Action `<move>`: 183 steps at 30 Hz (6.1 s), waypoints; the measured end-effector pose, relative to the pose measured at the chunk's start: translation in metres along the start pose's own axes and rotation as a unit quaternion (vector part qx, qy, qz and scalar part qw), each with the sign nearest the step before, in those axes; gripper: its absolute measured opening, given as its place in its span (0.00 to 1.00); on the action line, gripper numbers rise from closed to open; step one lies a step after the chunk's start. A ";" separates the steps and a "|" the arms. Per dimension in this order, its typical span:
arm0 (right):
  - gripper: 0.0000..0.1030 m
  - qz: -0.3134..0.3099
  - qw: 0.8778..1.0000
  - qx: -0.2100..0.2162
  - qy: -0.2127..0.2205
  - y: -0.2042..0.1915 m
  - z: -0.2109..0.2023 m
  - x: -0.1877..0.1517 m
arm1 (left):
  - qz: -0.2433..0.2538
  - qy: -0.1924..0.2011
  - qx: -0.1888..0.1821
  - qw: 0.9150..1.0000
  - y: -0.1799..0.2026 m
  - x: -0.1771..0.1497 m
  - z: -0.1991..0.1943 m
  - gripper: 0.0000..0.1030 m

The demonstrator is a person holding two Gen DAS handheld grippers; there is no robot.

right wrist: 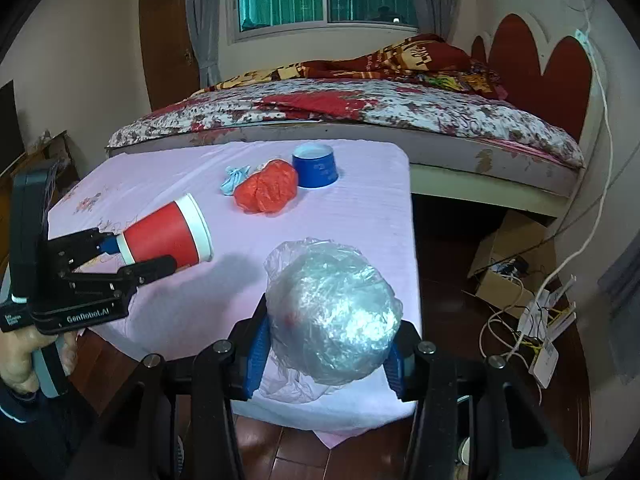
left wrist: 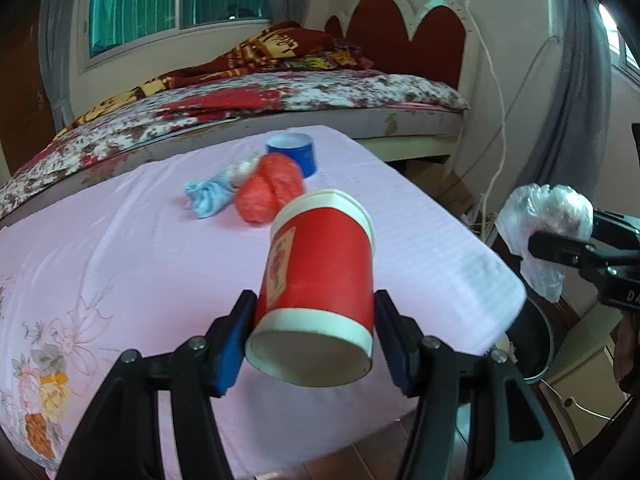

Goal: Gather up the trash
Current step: 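Carry the red cup and plastic ball over the black bin, then open both grippers to drop the red cup and plastic ball into the bin, then move both open grippers back over the table toward the red bag and mask, then grasp the red plastic bag with the right gripper while the left gripper grasps the blue mask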

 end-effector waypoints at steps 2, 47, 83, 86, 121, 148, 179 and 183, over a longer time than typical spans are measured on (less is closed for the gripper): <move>0.49 0.002 1.000 -0.004 0.003 0.007 -0.007 -0.003 | 0.013 0.000 -0.002 1.000 0.014 -0.002 0.000 0.58; 0.49 0.100 0.976 -0.176 -0.080 0.229 -0.064 -0.175 | 0.140 -0.091 -0.178 0.970 0.285 -0.052 0.063 0.57; 0.97 0.045 0.936 -0.220 -0.272 0.276 0.032 -0.293 | 0.129 -0.207 -0.178 0.953 0.303 -0.113 0.155 0.98; 0.98 0.063 0.934 -0.228 -0.268 0.284 0.025 -0.289 | 0.127 -0.207 -0.170 0.955 0.302 -0.115 0.155 0.98; 1.00 0.080 0.966 -0.225 -0.097 0.230 -0.054 -0.141 | 0.106 -0.059 -0.117 0.986 0.235 -0.013 0.036 0.99; 1.00 -0.031 0.998 -0.061 -0.014 0.013 0.034 -0.008 | -0.016 0.026 0.066 0.997 -0.036 0.017 -0.010 0.99; 0.81 -0.024 0.997 0.012 -0.076 -0.112 0.253 0.124 | -0.093 -0.006 0.067 0.993 -0.190 0.049 0.066 0.85; 0.44 -0.022 0.995 0.045 -0.084 -0.112 0.256 0.116 | -0.085 -0.006 0.054 0.995 -0.181 0.057 0.075 0.85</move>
Point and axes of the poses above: each gripper's, at about its wrist camera, not at the fingertips, and z roughly the way its jaws point, y to its right, x to its top, the point moved 8 cm from there along z, roughly the way its jaws point, and after that the axes turned 7 degrees about -x, right-handed, at the moved point
